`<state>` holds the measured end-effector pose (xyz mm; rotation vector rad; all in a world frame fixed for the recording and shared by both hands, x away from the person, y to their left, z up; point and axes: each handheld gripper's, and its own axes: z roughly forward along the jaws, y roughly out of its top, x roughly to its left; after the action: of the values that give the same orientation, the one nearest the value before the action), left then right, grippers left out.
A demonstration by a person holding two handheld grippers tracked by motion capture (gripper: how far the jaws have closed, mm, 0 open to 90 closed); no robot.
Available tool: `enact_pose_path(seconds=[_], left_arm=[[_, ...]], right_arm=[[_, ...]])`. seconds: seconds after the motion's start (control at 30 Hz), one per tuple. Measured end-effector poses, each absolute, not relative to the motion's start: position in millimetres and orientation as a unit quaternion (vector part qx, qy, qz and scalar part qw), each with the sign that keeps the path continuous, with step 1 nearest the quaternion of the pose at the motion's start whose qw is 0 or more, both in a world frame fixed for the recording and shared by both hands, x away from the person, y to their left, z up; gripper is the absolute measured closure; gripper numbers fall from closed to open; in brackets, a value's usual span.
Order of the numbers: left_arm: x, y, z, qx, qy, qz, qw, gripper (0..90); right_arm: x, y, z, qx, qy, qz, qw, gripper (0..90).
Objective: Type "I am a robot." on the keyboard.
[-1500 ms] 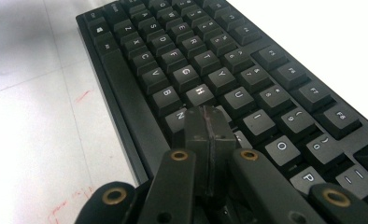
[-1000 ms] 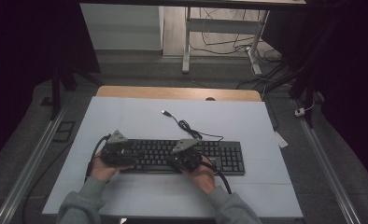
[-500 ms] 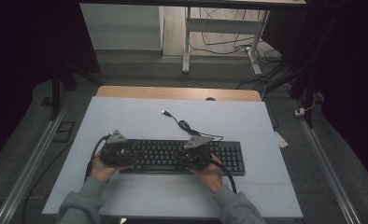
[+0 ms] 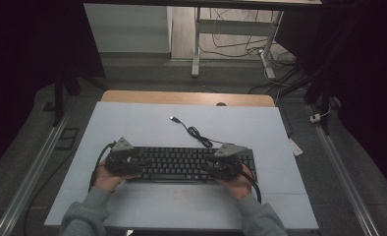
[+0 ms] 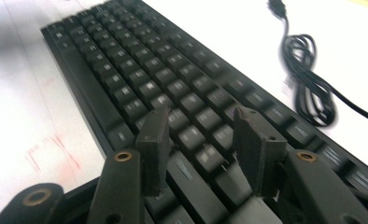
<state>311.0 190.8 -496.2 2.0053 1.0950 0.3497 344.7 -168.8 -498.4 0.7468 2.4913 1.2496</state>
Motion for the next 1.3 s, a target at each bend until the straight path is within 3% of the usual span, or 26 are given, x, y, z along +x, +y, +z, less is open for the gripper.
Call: enact_pose_path(seconds=[0.7,1.3], left_arm=[[310.7,191.0,-495.1,0.793,0.435,0.131,0.406,35.1],[307.2,183.6,-489.6,0.799,0.413,0.122,0.42,38.4]], right_arm=[[329.4,-224.6,-496.0,0.286,0.843,0.428,0.155,54.5],[329.5,-223.5,-495.7,0.282,0.844,0.428,0.158,54.4]])
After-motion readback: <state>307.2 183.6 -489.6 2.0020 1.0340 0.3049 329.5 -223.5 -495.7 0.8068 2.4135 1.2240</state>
